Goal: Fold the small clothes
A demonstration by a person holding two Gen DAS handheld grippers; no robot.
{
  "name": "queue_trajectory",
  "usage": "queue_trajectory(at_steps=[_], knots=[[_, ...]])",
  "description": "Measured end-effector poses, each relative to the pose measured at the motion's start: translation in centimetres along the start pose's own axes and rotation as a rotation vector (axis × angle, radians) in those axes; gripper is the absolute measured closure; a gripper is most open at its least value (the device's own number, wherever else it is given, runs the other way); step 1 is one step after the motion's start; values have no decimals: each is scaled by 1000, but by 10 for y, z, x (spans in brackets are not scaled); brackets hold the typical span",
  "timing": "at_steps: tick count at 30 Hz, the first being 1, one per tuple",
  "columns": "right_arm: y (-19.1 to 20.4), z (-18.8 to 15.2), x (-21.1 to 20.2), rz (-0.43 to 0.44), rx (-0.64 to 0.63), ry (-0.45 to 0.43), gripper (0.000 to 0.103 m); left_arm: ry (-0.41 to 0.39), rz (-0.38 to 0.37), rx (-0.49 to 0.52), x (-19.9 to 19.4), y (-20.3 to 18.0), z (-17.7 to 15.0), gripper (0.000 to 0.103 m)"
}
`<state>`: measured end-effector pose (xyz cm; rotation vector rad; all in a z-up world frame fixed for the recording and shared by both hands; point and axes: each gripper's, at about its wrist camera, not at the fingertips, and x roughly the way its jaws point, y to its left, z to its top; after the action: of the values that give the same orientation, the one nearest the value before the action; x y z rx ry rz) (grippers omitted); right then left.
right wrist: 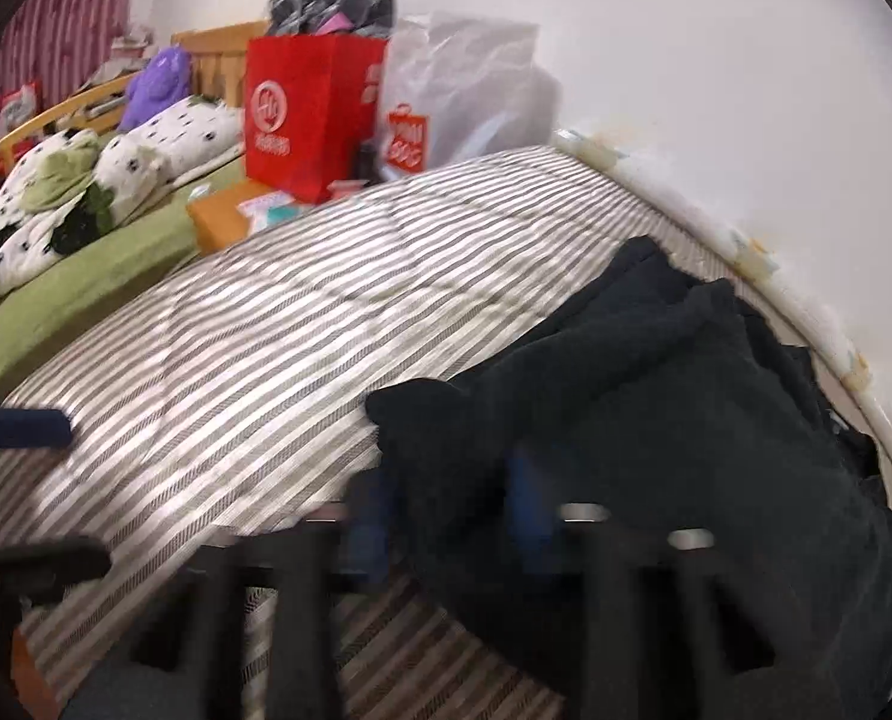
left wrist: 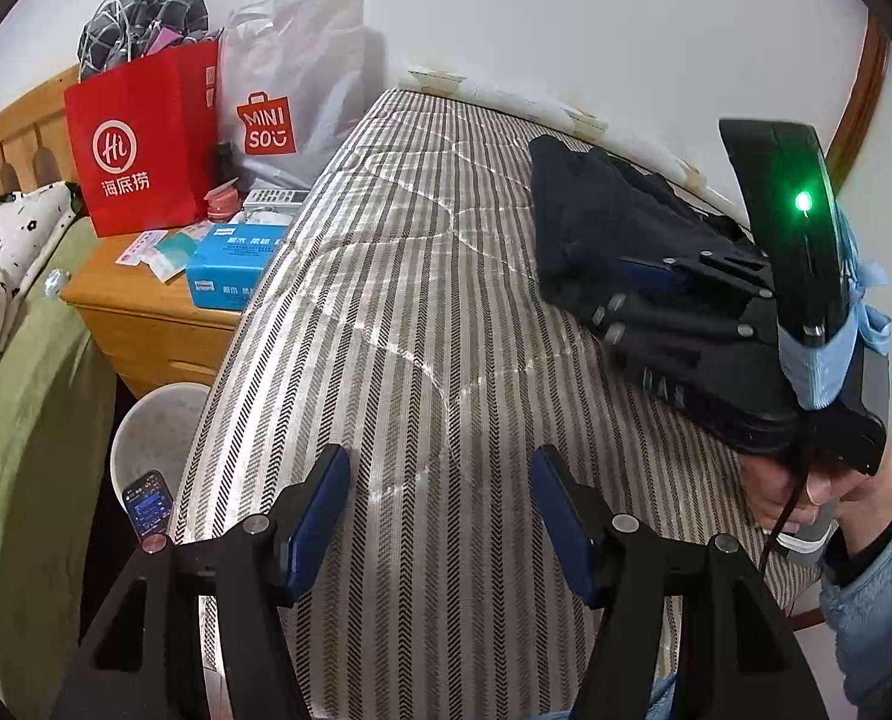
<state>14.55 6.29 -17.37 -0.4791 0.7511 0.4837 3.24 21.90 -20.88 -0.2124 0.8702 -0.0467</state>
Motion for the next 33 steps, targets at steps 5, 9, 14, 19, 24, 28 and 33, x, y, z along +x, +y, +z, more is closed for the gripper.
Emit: queue_trajectory(at_steps=[5,9,14,19,24,28,33], knots=[[-42,5,-36,68,172,-130,86,-1,19,5,4,-7,4,42],[-88,-1,-79,10,260,-242,87,-5,15,-3,10,-17,9,42],[-175,-41,-134,-61,465,-339,87,-4,-28,11,19,-46,18,42],[-249,-110,-176,-128,645,-414,87,-11,-61,52,28,-82,27,42],[-304,-196,-182,-196,873,-364,87,-3,-125,127,36,-127,28,42],[-326,-241,-167,-164,966,-278,87,5,-176,185,41,-160,29,42],[-320,-252,-167,-169,936,-260,74,28,-250,274,44,-205,24,42]])
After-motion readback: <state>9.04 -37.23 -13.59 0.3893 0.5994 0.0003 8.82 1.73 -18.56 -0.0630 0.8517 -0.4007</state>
